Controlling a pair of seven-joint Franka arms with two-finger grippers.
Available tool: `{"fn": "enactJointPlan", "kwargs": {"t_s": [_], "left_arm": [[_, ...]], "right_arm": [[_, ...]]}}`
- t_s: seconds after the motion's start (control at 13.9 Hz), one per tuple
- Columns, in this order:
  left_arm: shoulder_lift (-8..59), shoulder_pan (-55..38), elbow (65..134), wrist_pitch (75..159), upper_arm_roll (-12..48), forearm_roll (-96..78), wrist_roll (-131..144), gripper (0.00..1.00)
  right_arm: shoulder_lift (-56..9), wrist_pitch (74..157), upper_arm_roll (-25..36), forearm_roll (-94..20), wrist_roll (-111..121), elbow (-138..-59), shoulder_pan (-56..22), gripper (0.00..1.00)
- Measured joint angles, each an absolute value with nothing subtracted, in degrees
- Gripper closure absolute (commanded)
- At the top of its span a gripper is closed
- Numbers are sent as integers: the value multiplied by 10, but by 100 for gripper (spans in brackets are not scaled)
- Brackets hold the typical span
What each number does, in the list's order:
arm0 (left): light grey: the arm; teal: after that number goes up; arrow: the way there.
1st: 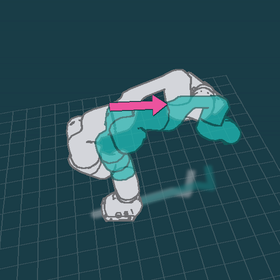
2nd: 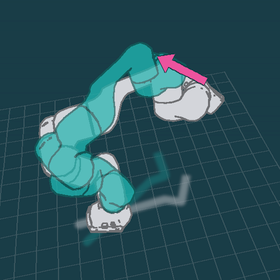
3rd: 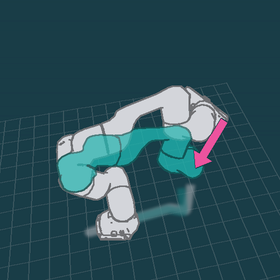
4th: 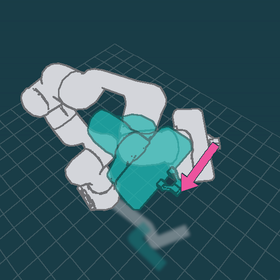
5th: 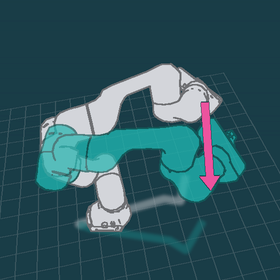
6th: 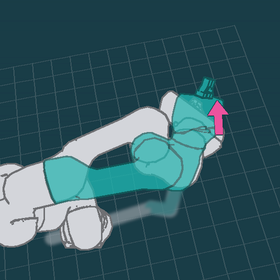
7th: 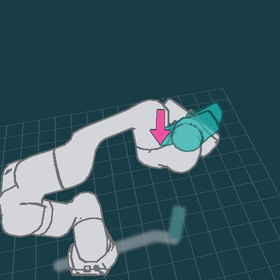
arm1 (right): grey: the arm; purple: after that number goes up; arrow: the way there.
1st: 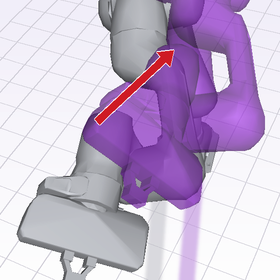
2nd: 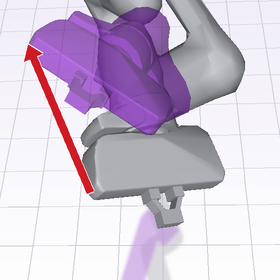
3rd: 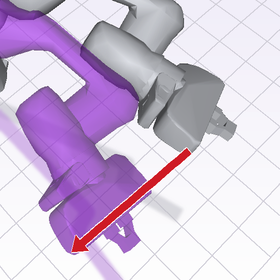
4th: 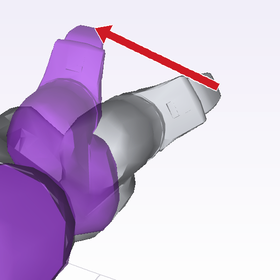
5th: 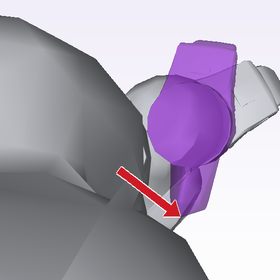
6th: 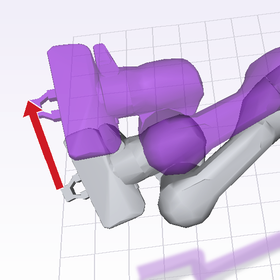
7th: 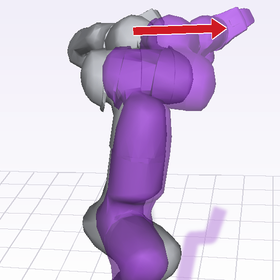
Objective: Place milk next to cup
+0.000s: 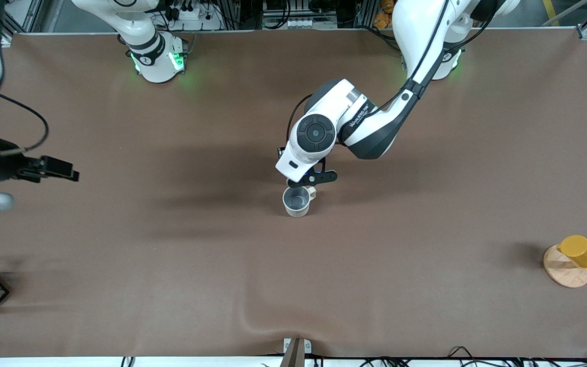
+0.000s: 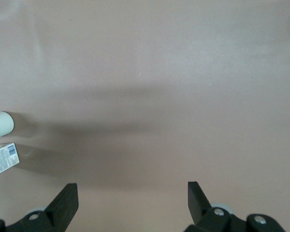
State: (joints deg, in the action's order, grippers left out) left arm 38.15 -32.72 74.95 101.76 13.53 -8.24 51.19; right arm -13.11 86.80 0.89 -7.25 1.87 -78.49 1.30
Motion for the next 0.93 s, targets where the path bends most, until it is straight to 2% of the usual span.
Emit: {"fn": "enactJointPlan", "kwargs": {"t_s": [0.43,0.65,0.93], "left_arm": [[360,-327,729,995,134,-79,512,0],[302,-303,719,959,121,-62,506,0],[202,-177,720,899,112,-39,384,0]], "right_arm": [[-46,834,-7,-72,38,-814,71,0],[-19,824,-19,-72,38,-841,84,0],[-18,825,-22,-71,38,-847,81,0]]}}
